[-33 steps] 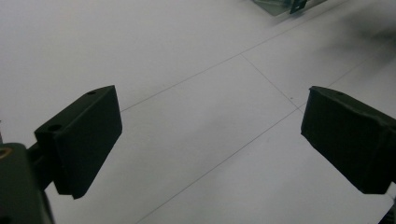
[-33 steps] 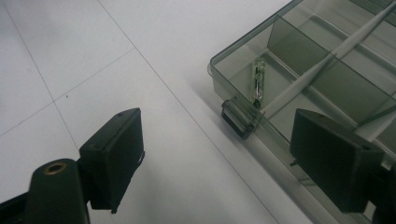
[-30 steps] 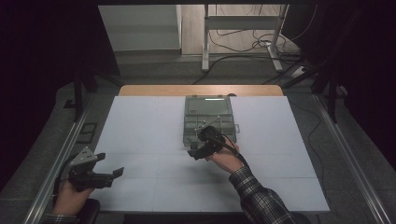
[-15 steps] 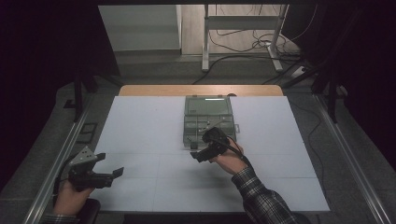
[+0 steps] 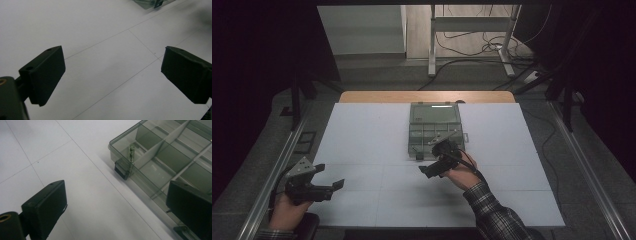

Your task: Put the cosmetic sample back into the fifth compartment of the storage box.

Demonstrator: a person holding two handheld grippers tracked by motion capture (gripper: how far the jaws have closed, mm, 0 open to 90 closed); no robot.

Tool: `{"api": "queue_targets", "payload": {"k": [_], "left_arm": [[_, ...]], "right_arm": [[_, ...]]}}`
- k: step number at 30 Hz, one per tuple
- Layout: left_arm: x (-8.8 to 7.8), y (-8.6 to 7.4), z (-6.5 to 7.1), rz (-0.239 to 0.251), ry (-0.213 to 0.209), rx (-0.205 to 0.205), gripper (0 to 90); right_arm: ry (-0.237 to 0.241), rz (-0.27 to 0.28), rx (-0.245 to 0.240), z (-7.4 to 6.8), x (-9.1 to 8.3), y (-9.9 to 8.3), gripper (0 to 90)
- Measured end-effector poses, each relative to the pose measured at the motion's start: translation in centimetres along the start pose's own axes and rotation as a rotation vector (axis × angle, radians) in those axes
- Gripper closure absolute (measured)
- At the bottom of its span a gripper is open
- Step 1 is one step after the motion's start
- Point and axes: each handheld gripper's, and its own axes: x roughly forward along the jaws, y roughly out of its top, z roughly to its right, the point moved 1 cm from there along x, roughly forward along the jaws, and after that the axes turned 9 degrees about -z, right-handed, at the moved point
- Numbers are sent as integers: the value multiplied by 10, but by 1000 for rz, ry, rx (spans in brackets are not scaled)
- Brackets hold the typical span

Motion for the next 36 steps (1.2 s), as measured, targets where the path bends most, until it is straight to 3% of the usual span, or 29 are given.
{"api": "queue_targets", "payload": {"k": [9, 36], "left_arm": [[0, 0, -1, 0, -14, -6, 62], [0, 0, -1, 1, -11, -8, 55]], "right_arm": [[-4, 18, 26, 3, -7, -13, 23], [-32, 46, 41, 5, -26, -43, 9]]}}
